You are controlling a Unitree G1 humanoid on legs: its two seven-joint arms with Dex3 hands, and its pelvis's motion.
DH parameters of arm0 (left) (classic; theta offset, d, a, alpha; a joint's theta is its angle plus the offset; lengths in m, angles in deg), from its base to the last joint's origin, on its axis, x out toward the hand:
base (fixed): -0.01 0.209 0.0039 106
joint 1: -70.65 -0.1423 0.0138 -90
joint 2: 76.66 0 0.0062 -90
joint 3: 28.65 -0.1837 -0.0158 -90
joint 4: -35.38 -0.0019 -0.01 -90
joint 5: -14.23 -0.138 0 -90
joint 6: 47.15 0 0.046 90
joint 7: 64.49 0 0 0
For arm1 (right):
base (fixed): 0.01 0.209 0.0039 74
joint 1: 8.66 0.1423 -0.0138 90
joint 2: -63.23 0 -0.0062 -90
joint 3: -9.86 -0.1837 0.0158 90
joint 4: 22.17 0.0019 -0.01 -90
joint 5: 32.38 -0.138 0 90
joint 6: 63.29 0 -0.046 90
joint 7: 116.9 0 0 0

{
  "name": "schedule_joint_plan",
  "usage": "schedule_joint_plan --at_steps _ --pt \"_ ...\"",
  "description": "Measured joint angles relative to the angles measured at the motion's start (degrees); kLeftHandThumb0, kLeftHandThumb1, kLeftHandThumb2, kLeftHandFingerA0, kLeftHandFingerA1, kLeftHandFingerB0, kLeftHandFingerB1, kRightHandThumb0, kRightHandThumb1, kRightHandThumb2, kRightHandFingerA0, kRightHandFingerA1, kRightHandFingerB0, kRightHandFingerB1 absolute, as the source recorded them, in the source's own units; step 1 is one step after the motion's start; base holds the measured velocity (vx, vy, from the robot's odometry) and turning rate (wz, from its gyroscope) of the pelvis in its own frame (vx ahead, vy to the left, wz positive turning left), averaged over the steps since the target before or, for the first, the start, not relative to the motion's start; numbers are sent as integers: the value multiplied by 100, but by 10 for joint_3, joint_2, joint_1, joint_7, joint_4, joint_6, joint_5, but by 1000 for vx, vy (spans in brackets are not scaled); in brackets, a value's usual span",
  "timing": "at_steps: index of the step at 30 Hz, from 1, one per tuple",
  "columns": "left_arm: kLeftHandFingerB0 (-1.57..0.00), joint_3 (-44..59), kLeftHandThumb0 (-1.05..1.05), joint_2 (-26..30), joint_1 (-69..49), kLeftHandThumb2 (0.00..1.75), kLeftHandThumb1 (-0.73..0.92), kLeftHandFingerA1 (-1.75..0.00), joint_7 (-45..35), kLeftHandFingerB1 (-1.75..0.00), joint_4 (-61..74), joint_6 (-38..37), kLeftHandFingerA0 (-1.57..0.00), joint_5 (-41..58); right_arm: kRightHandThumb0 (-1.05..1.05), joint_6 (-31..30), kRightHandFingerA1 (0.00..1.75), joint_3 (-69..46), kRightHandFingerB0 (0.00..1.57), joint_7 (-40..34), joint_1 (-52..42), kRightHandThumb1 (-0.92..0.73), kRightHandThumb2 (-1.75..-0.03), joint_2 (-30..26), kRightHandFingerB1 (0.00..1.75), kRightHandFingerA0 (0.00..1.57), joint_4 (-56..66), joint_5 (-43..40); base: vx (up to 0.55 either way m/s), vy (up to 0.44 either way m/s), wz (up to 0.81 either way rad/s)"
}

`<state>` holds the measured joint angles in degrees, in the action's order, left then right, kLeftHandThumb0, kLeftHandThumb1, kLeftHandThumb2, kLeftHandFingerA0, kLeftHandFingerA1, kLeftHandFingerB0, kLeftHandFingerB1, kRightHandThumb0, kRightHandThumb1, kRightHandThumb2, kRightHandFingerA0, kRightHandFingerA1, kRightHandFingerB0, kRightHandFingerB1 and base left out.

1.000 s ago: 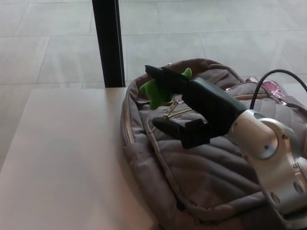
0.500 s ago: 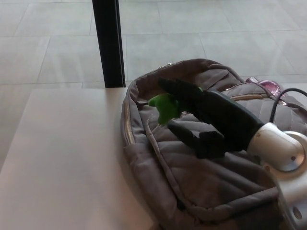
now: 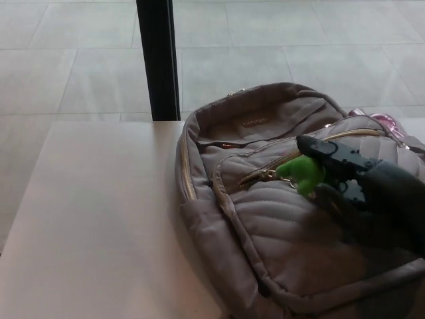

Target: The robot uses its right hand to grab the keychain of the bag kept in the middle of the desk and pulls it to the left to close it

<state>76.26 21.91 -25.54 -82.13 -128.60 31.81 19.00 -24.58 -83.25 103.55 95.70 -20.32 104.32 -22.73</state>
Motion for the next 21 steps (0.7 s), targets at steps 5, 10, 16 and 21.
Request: schedule_joint_plan --at_steps 5,10,16,21 --pt "-26 0 -105 0 -1 86 90 -107 0 -118 0 0 -78 0 -105 -38 15 -75 0 38 -29 -86 -115 -5 4 0 30 -30 0 0 0" --pt "-28 0 -105 0 -1 84 92 -103 0 -112 0 0 -78 0 -86 -76 0 -161 0 71 -62 -90 -79 -25 0 0 61 -50 0 0 0" --pt "-23 0 -105 0 -2 86 92 -106 0 -116 0 0 -74 0 -105 -127 14 -278 0 112 -105 -85 -117 -62 3 0 82 -74 0 0 0" --pt "-26 0 -105 1 -3 87 92 -105 0 -119 0 0 -80 0 -105 -166 14 -366 0 142 -126 -79 -113 -96 3 0 92 -96 0 0 0"
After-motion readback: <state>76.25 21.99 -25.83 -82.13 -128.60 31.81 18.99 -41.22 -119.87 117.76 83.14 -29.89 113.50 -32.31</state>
